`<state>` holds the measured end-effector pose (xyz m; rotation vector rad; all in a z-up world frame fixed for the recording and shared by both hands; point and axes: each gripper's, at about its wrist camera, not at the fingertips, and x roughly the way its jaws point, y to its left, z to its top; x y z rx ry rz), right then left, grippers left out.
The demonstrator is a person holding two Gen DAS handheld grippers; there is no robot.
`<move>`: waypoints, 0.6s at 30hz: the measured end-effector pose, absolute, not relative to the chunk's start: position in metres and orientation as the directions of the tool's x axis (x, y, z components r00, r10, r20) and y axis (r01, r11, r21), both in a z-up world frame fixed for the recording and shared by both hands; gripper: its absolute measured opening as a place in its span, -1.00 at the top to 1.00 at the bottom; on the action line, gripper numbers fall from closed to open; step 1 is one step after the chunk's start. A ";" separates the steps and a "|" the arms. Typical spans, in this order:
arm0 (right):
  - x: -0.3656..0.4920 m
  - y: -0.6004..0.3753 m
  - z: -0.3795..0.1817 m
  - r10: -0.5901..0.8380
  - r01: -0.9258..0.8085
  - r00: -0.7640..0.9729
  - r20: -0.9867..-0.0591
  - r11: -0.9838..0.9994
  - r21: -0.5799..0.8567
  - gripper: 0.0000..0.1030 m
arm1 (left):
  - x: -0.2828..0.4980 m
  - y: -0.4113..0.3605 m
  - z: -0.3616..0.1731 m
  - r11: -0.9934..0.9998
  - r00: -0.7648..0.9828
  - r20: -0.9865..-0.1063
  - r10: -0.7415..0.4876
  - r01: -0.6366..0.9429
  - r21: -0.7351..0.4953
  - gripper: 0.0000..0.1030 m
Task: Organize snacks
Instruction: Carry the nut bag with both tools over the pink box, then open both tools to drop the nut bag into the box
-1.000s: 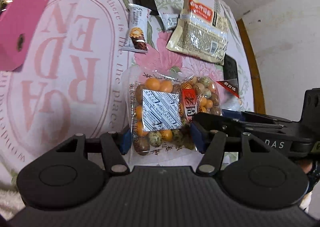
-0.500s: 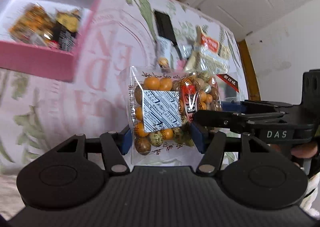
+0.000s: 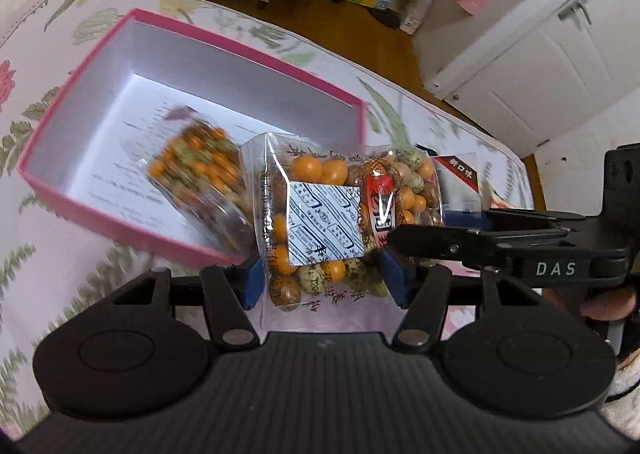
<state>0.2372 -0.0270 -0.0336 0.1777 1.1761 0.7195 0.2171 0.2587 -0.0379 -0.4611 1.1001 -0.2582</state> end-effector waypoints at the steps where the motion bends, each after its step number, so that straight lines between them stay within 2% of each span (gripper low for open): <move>1: 0.244 -0.019 -0.036 0.594 -0.414 0.191 -0.781 0.770 0.485 -0.21 | 0.225 0.269 -0.043 0.870 0.441 -0.792 -0.422 -0.047 -0.490 -0.11; 5: 0.269 0.011 -0.047 0.571 -0.419 0.159 -0.805 0.778 0.469 -0.21 | 0.245 0.290 -0.063 0.858 0.454 -0.783 -0.424 -0.075 -0.508 -0.12; 11: 0.297 0.043 -0.070 0.546 -0.333 0.121 -0.829 0.809 0.485 -0.21 | 0.270 0.312 -0.085 0.883 0.471 -0.808 -0.354 -0.116 -0.455 -0.17; 15: 0.301 0.058 -0.087 0.584 -0.257 0.103 -0.805 0.797 0.546 -0.24 | 0.277 0.325 -0.089 0.918 0.500 -0.832 -0.239 -0.165 -0.362 -0.22; 18: 0.295 0.071 -0.101 0.581 -0.238 0.081 -0.810 0.800 0.550 -0.33 | 0.278 0.325 -0.091 0.957 0.532 -0.844 -0.075 -0.200 -0.212 -0.27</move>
